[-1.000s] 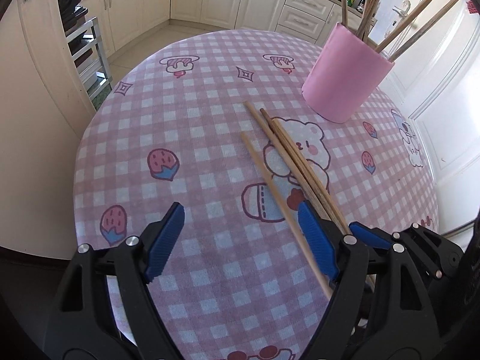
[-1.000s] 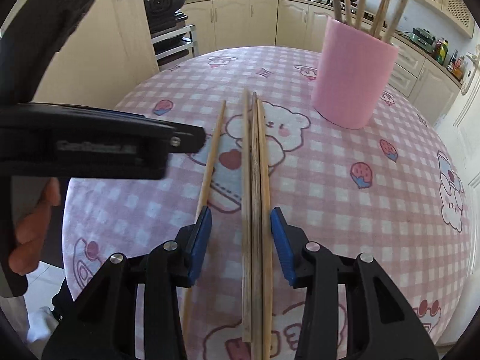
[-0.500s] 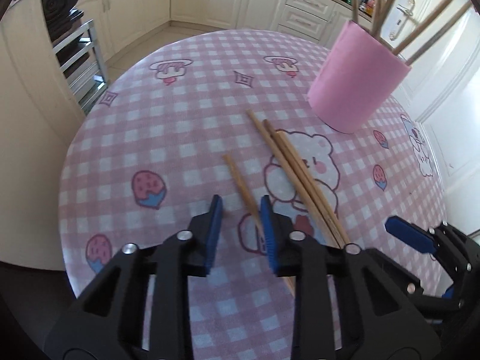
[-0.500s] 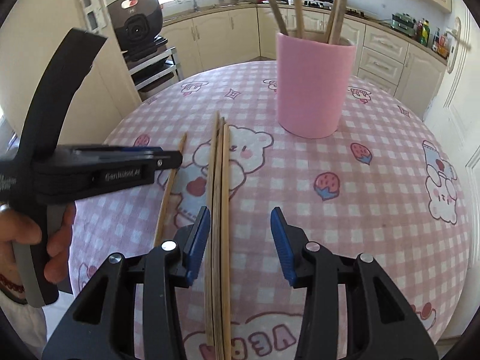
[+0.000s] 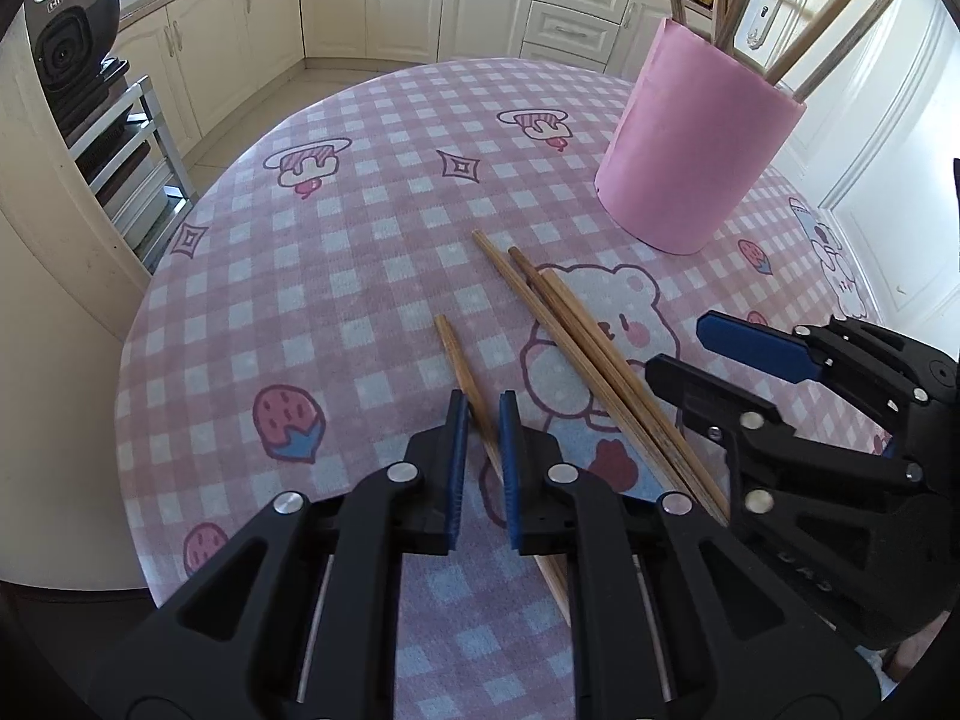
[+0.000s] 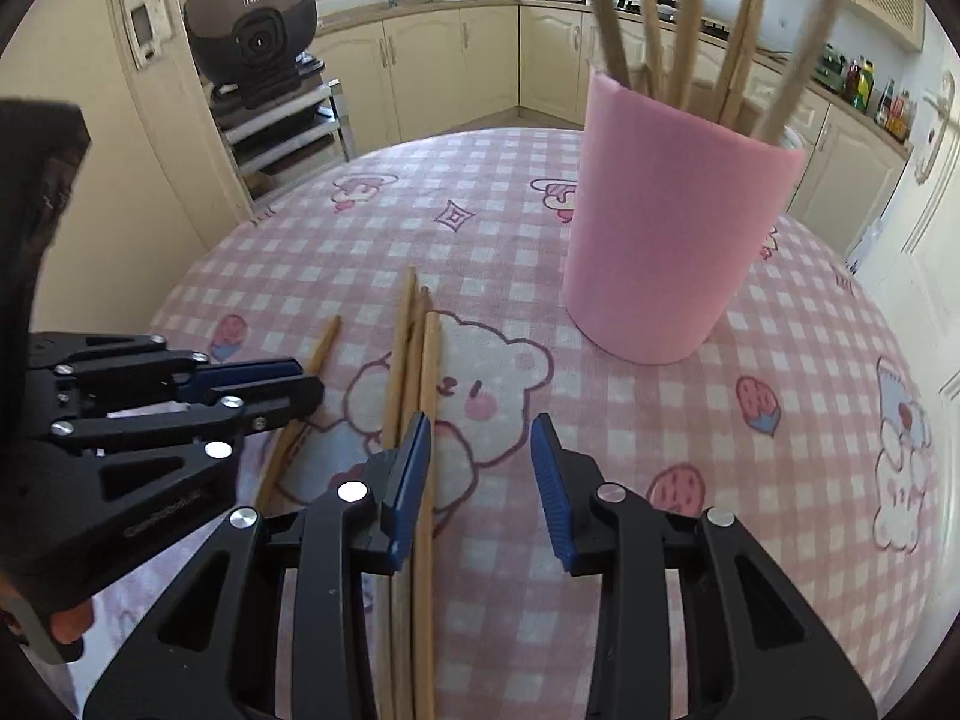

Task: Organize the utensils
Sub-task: 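Grasp a chopstick from the pile with the right tool while the left tool grasps another, then lift both held chopsticks upright and carry them over the pink cup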

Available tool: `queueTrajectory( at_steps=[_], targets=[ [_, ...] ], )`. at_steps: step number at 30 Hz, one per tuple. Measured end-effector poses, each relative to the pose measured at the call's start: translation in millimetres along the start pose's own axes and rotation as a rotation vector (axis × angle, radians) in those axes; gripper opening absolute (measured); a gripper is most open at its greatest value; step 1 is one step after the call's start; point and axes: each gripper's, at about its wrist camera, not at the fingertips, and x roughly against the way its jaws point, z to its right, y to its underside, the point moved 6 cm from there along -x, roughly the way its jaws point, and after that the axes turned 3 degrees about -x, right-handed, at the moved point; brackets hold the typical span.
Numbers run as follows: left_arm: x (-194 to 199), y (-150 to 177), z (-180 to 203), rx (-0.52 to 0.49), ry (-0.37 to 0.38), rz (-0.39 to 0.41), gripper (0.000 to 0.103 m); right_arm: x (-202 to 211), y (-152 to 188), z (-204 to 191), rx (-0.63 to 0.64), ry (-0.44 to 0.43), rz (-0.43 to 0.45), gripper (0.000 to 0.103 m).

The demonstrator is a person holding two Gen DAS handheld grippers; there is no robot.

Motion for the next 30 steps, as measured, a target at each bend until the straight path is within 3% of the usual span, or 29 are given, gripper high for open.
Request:
queueTrajectory(
  at_steps=[7,11,18,20,26,30],
  targets=[
    [-3,-4,-2,0.0,0.019,-0.001,0.011,-11,-5,-4,0.036,0.001,-0.025,0.032],
    [-6,-8,-2,-0.011,0.017,-0.006,0.011,-21,-13,-6,0.059,0.063,-0.038,0.025],
    [-12,-19,0,-0.034,0.004,-0.014,0.011,-29,-22,-9,0.064,0.048,-0.058,0.005],
    [-12,-19,1,-0.031,0.0,-0.011,0.01,-30,-24,-12,0.067,0.052,-0.057,0.005],
    [-3,-19,3,-0.018,0.032,0.0,0.007,-9,-25,-12,-0.002,-0.023,0.005,0.005],
    [21,-23,10,-0.029,0.058,0.052,0.007,20,-27,-10,-0.034,-0.07,0.073,0.005]
  ],
)
